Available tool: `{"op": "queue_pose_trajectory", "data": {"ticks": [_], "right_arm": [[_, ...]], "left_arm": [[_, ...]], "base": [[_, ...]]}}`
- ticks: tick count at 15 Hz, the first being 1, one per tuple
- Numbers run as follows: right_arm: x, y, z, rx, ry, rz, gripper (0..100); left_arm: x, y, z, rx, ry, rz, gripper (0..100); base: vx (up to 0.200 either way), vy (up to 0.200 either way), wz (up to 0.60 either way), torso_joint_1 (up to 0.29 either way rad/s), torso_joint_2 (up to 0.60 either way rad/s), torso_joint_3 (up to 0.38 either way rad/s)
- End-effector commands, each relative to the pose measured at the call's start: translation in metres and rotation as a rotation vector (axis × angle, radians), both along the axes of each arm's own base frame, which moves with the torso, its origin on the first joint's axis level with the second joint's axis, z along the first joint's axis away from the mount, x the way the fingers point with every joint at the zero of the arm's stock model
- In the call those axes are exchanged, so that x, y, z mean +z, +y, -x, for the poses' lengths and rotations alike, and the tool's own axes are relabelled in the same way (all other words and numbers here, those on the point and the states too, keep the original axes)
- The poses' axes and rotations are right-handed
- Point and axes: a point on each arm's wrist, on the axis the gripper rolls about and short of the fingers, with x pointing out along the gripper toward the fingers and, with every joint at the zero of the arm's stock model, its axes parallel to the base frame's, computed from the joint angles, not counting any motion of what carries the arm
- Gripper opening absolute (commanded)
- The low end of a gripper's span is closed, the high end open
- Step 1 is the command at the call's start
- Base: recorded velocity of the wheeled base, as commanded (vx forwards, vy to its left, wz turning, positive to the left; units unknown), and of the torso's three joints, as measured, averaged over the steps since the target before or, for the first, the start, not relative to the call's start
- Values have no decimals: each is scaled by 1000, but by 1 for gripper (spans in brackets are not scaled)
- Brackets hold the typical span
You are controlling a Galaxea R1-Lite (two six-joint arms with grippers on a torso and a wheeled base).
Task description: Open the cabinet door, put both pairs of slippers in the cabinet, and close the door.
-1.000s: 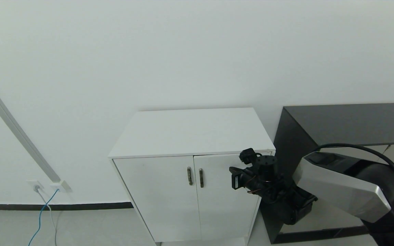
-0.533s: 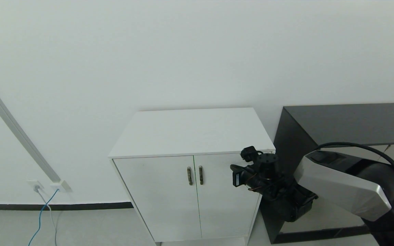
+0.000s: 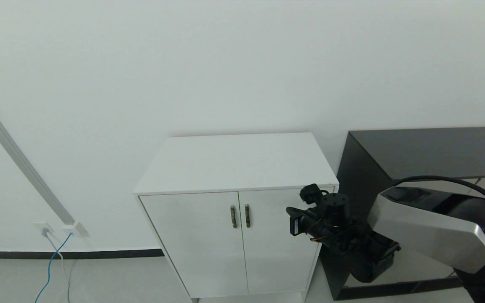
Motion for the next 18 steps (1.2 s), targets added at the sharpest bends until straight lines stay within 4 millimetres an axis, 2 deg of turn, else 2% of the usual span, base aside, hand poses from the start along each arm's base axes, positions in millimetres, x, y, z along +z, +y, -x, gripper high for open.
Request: {"op": "queue_pose_trajectory", "data": {"ticks": [1, 4, 9, 13, 15, 18], "right_arm": [[15, -7, 13, 0, -5, -2, 0], [26, -24, 31, -18, -11, -4, 0], [49, -69, 68, -78, -44, -22, 0], [56, -103, 87, -144, -81, -7, 0], [57, -127, 97, -203, -65, 25, 0], [71, -148, 112, -259, -80, 20, 0]], "left_arm": [[0, 0, 0, 1, 2, 1, 0], [0, 0, 0, 1, 0, 1, 0], [0, 0, 0, 1, 0, 1, 0], [0, 0, 0, 1, 2, -1, 0], [0, 0, 0, 1, 2, -1, 0], [0, 0, 0, 1, 0, -2, 0]], "base": [[0, 0, 0, 0, 0, 0], [0, 0, 0, 0, 0, 0], [0, 0, 0, 0, 0, 0], [0, 0, 0, 0, 0, 0], [0, 0, 0, 0, 0, 0], [0, 0, 0, 0, 0, 0]]}}
